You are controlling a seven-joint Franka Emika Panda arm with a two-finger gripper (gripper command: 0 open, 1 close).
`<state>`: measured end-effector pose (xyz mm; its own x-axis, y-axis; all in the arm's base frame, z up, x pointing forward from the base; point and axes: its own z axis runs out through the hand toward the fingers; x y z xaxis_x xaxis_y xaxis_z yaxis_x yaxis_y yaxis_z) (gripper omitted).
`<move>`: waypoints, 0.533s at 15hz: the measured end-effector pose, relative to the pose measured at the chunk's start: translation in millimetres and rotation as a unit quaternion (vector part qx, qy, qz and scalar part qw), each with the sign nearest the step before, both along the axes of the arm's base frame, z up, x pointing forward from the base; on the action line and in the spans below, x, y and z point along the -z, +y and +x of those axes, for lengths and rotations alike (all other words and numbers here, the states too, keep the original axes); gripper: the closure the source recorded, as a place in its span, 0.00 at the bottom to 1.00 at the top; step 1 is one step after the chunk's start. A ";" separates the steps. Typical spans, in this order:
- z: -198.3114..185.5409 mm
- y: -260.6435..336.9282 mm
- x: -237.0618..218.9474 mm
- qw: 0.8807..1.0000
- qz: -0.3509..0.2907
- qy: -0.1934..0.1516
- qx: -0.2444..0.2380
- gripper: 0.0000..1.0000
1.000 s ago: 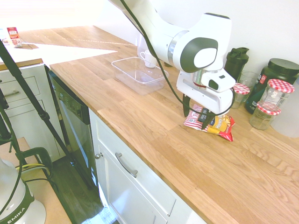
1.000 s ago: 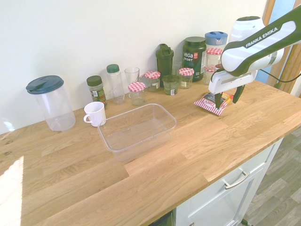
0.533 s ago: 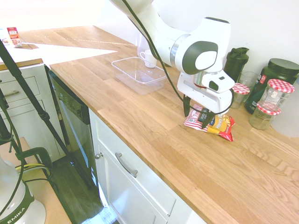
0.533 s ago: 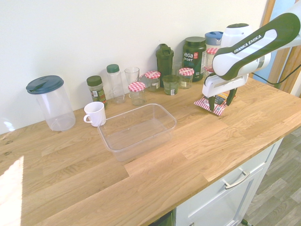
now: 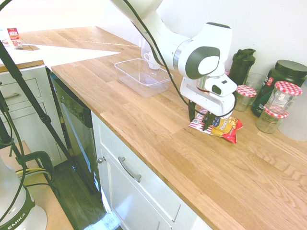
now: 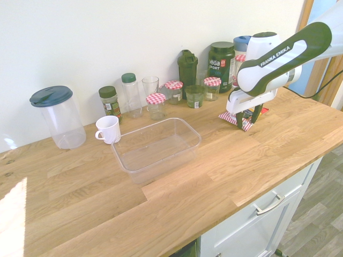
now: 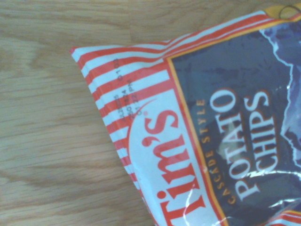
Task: Put the chip bag into the container
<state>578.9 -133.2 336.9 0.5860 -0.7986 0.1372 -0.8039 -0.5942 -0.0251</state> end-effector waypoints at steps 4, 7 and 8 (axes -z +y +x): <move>-0.5 -4.2 0.7 1.000 -0.002 -0.001 0.002 1.00; 0.0 -5.0 0.9 1.000 -0.004 -0.003 0.002 1.00; 0.1 -5.1 0.8 1.000 -0.005 -0.004 0.000 1.00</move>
